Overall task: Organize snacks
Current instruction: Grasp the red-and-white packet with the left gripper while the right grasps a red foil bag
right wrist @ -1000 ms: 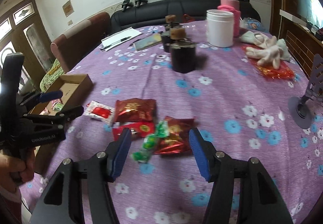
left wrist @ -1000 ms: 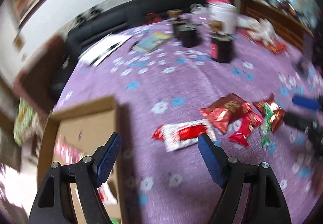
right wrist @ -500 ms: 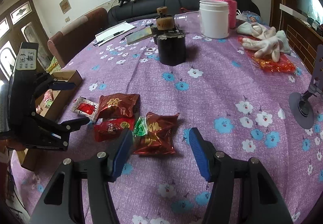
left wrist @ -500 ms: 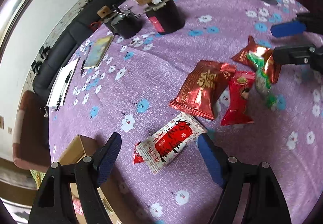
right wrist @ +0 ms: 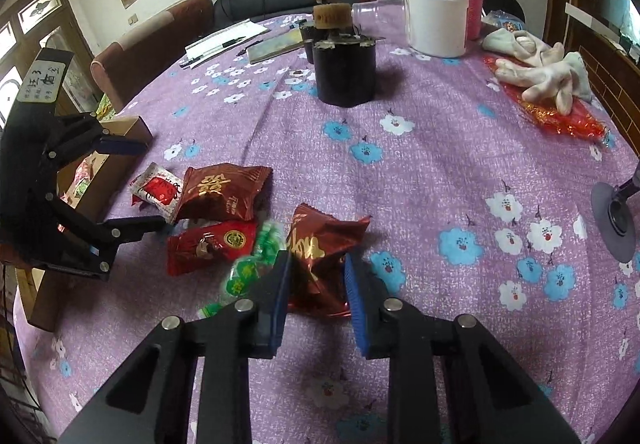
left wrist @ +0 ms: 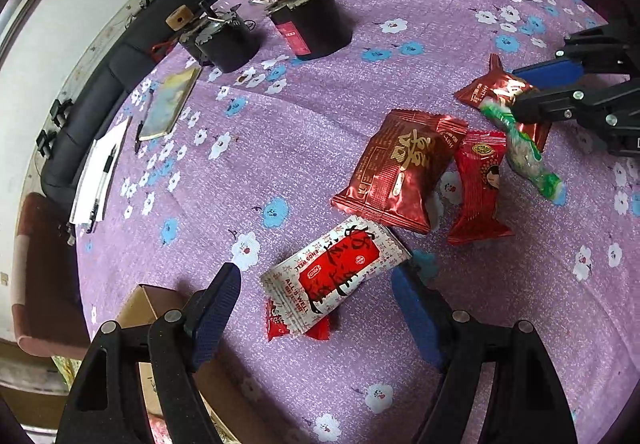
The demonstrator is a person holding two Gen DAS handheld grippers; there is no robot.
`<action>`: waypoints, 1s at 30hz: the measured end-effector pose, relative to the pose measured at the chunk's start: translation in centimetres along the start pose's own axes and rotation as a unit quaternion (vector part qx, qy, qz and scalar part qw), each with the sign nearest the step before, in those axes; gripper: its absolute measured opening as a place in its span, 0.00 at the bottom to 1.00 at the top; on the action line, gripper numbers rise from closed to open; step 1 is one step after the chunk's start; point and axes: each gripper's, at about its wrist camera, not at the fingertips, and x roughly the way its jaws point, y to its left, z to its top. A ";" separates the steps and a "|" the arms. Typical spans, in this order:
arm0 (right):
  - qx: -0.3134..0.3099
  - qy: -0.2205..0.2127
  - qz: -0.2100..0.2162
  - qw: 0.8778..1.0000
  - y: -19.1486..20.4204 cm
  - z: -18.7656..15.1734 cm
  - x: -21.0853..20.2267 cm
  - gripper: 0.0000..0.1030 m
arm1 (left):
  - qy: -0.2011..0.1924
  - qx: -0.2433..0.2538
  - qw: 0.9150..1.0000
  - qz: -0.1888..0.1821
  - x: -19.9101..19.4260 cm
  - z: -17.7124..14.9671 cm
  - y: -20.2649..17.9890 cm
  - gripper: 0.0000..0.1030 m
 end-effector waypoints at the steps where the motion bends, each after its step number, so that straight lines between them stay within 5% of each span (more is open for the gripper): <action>1: -0.001 0.000 -0.001 1.000 0.0 0.1 0.0 0.25 | 0.001 0.002 1.000 -0.002 0.0 0.1 0.0 0.79; 13: -0.002 -0.005 -0.010 1.000 0.1 0.4 0.3 0.23 | 0.017 0.040 0.999 -0.021 1.2 1.8 0.5 0.79; 17: 0.003 -0.009 -0.009 1.000 -0.1 0.2 -0.2 0.22 | 0.027 0.024 0.997 -0.074 1.1 1.8 0.6 0.43; 20: 0.009 -0.011 -0.008 1.000 -0.3 0.1 -0.3 0.22 | 0.026 0.020 0.997 -0.077 0.8 1.7 -0.1 0.28; 30: 0.017 -0.027 -0.001 1.000 -0.4 -0.2 -1.6 0.21 | 0.014 -0.033 0.995 -0.088 -0.3 1.0 -1.1 0.19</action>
